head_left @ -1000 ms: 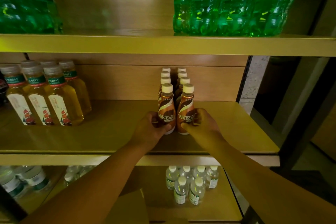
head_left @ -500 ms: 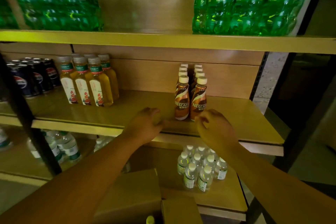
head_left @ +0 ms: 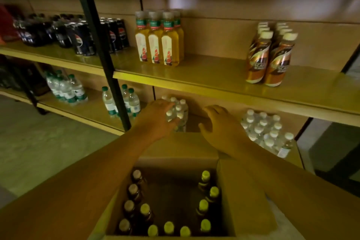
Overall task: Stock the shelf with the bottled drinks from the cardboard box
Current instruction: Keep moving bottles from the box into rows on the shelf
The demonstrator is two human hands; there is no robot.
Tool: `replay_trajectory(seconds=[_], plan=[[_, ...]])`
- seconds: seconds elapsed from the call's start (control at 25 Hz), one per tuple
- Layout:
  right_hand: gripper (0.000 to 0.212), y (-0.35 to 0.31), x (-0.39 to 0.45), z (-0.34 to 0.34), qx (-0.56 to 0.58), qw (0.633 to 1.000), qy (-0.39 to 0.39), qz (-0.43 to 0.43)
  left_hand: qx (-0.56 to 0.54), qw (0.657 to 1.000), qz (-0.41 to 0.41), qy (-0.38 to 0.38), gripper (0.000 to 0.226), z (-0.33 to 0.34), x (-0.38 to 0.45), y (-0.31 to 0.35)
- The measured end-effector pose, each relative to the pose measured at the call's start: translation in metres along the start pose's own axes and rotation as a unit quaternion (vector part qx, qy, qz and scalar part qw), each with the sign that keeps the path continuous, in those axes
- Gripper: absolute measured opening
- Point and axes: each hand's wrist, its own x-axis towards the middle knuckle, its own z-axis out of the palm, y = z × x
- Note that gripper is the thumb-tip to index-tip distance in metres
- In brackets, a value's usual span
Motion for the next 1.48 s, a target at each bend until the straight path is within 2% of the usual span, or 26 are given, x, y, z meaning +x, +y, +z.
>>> replay_trajectory(seconds=[0.12, 0.24, 0.36, 0.6, 0.84, 1.0, 1.16, 1.24, 1.32, 1.4, 1.48], plan=[[0.053, -0.03, -0.001, 0.038, -0.043, 0.999, -0.01, -0.003, 0.094, 0.995, 0.004, -0.014, 0.065, 0.01, -0.03, -0.037], [0.058, -0.056, -0.006, 0.069, -0.098, 0.994, -0.043, -0.004, 0.151, 0.987, 0.013, -0.046, 0.072, 0.016, -0.051, -0.061], [0.065, -0.081, -0.017, 0.092, -0.109, 0.993, -0.048, 0.025, 0.134, 0.989, 0.009, -0.056, 0.073, 0.024, -0.076, -0.075], [0.064, -0.101, -0.06, 0.123, -0.071, 0.994, -0.062, 0.055, 0.121, 0.989, 0.008, -0.081, 0.066, 0.054, -0.122, -0.099], [0.066, -0.101, -0.079, 0.178, -0.045, 0.99, -0.123, 0.046, 0.092, 0.987, -0.026, -0.126, 0.067, 0.104, -0.17, -0.119], [0.068, -0.098, -0.097, 0.224, -0.034, 0.983, -0.174, 0.043, 0.041, 0.978, -0.02, -0.205, 0.072, 0.141, -0.195, -0.131], [0.069, -0.085, -0.111, 0.249, -0.019, 0.972, -0.233, 0.022, 0.003, 0.969, -0.017, -0.245, 0.081, 0.166, -0.205, -0.137], [0.072, -0.078, -0.115, 0.255, 0.011, 0.958, -0.287, 0.028, -0.002, 0.959, -0.028, -0.284, 0.086, 0.173, -0.208, -0.137], [0.075, -0.071, -0.116, 0.26, 0.047, 0.924, -0.377, 0.054, 0.005, 0.943, -0.042, -0.33, 0.083, 0.179, -0.208, -0.135], [0.069, -0.067, -0.116, 0.263, 0.042, 0.883, -0.463, 0.056, 0.025, 0.934, -0.044, -0.354, 0.07, 0.183, -0.206, -0.133], [0.062, -0.067, -0.113, 0.268, 0.011, 0.859, -0.509, 0.048, 0.044, 0.934, -0.043, -0.353, 0.051, 0.189, -0.203, -0.132]])
